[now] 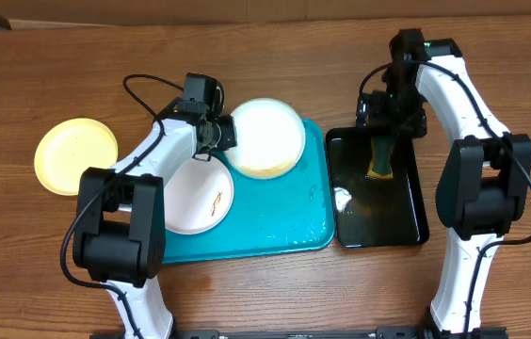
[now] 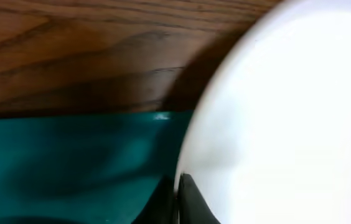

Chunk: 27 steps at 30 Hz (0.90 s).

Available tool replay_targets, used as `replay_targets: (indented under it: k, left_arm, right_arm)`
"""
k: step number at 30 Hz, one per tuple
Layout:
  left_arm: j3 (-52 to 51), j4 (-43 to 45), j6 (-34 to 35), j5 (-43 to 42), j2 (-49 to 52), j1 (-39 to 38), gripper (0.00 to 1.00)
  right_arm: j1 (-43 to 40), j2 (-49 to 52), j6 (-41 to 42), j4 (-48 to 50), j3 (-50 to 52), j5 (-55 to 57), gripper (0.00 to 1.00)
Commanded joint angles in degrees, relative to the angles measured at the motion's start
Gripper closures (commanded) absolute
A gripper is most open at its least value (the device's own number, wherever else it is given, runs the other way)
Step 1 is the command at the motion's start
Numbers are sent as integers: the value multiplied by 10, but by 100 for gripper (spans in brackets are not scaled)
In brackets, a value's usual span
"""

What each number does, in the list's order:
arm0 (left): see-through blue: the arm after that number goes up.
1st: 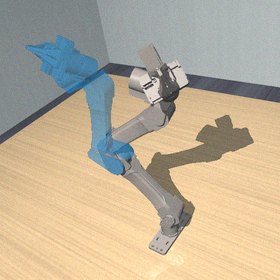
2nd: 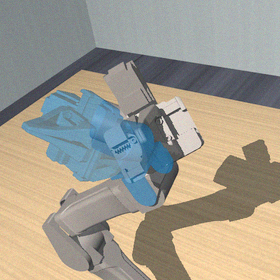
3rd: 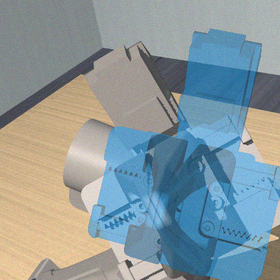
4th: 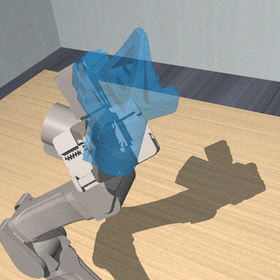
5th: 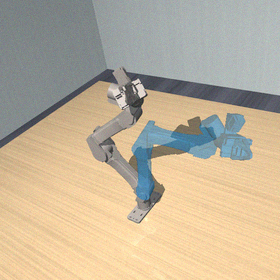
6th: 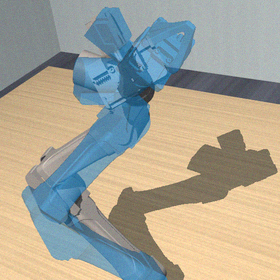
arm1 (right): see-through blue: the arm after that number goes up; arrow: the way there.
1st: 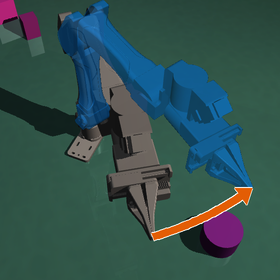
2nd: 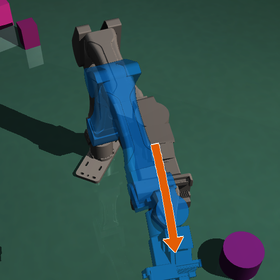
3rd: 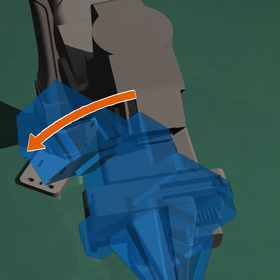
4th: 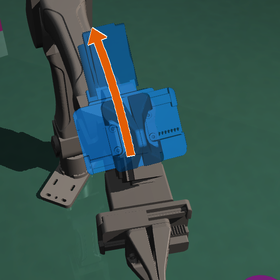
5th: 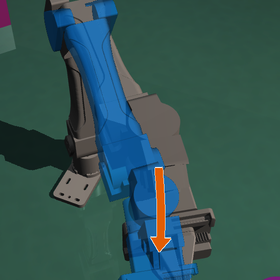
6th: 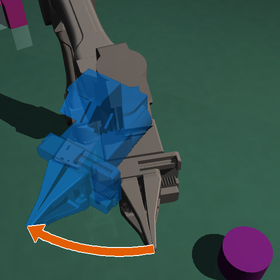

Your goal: Clean dirty plates on tray and stack at the side

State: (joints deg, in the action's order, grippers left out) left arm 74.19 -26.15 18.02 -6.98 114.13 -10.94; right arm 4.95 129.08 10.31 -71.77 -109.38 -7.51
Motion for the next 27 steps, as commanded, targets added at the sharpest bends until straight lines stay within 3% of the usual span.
replay_targets:
  k: [1, 13, 27]
  left_arm:
    - [0, -4, -3, -5, 5, -6, 96]
    - [0, -4, -14, -6, -43, -6, 96]
    - [0, -22, -11, -89, -87, -6, 96]
  right_arm:
    - [-1, -8, 3, 39, 3, -5, 0]
    - [-1, -8, 3, 158, 3, -5, 0]
    - [-1, -8, 3, 160, 3, -69, 0]
